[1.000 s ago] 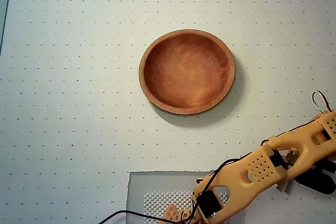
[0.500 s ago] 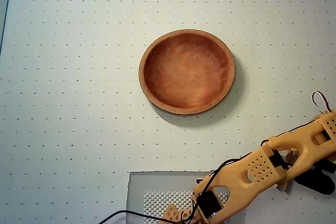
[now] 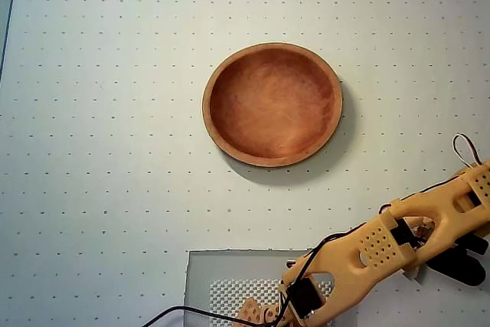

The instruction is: Grasp a clothespin and put it in the bowl.

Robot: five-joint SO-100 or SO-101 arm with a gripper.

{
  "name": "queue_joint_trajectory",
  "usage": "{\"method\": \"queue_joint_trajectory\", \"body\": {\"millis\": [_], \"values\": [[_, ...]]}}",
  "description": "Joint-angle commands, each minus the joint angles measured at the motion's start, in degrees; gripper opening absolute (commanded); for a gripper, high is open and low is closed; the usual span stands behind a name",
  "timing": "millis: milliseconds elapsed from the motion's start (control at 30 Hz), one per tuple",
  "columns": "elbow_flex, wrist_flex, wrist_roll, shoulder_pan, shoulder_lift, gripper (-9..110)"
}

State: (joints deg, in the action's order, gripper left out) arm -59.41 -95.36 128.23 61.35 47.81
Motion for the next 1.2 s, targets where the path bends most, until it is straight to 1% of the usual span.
{"method": "queue_joint_trajectory", "body": {"millis": [0, 267, 600, 1033, 1167], "values": [[0.5, 0.0, -0.4, 0.4, 2.7, 10], [0.8, 0.0, -0.4, 0.4, 2.7, 3], [0.8, 0.0, -0.4, 0.4, 2.8, -3], [0.9, 0.1, 0.1, 1.1, 3.0, -3], [0.4, 0.1, -0.2, 1.1, 6.8, -3]]}}
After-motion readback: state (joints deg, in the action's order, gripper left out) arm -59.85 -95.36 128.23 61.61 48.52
